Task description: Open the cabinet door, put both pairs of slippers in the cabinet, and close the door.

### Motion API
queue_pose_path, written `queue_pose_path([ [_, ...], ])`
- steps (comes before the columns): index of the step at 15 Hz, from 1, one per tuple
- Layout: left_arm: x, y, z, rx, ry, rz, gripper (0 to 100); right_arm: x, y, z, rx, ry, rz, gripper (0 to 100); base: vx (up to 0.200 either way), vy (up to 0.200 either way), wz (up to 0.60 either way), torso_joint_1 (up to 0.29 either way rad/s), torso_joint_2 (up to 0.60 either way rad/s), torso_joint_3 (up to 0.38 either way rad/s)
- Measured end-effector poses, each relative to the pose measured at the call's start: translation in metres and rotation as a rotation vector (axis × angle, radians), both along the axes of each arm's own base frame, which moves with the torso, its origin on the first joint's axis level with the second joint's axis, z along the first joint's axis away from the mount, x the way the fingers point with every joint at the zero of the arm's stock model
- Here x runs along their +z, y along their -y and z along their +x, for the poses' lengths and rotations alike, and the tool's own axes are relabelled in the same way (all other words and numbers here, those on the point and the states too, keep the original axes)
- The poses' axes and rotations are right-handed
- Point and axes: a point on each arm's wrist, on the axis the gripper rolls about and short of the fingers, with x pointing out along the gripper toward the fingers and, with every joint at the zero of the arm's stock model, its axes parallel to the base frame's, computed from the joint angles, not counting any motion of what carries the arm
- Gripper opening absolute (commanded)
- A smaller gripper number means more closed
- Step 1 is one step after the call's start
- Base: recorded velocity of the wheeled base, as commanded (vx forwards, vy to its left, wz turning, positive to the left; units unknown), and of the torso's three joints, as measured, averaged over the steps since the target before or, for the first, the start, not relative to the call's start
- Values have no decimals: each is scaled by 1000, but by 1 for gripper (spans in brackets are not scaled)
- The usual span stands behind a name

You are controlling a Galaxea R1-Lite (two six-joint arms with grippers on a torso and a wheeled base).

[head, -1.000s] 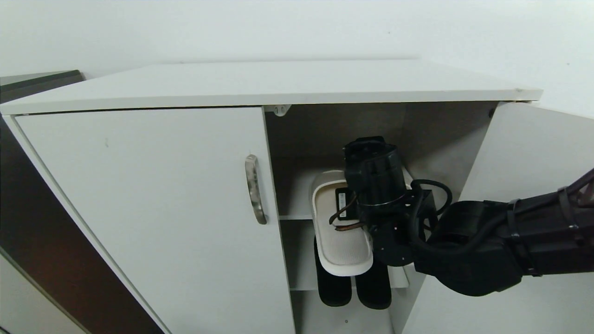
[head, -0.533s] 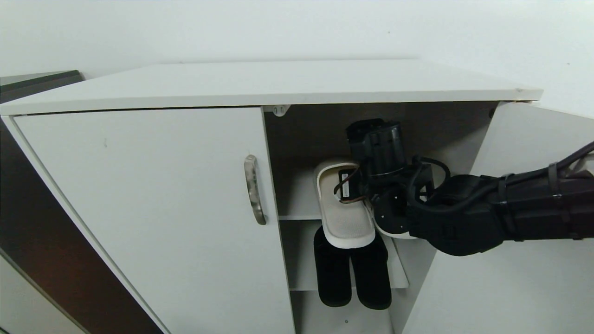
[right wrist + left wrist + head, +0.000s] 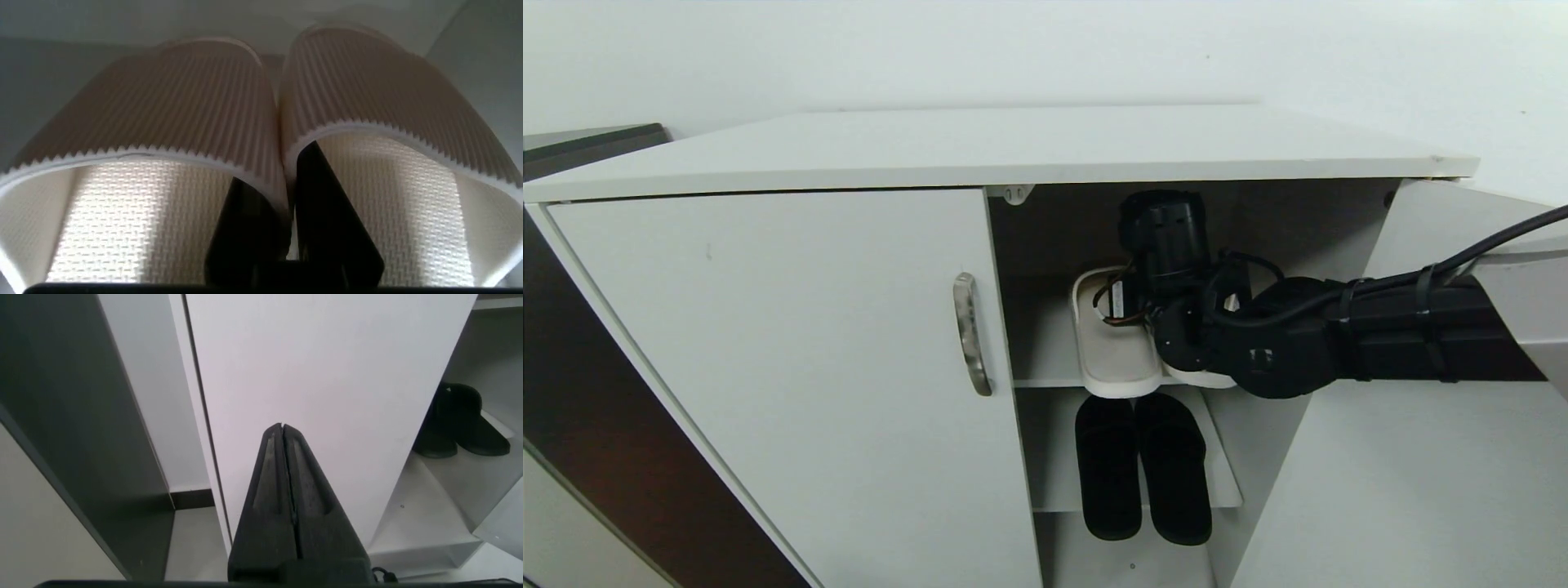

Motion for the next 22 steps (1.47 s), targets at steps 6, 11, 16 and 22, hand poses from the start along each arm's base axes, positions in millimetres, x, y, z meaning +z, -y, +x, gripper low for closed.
queue_pose_path([
  [6,0,0,0,0,0,0,0,-7,-2,3,1,-12,-3,0,0,0,0,0,0,0],
  [11,0,0,0,0,0,0,0,-12,-3,5,1,-21,-8,100,0,0,0,0,0,0],
  [16,0,0,0,0,0,0,0,-20,-2,1,4,-45,-31,100,0,0,0,0,0,0],
  [22,0,0,0,0,0,0,0,-21,4,-32,39,-74,-41,100,0,0,0,0,0,0],
])
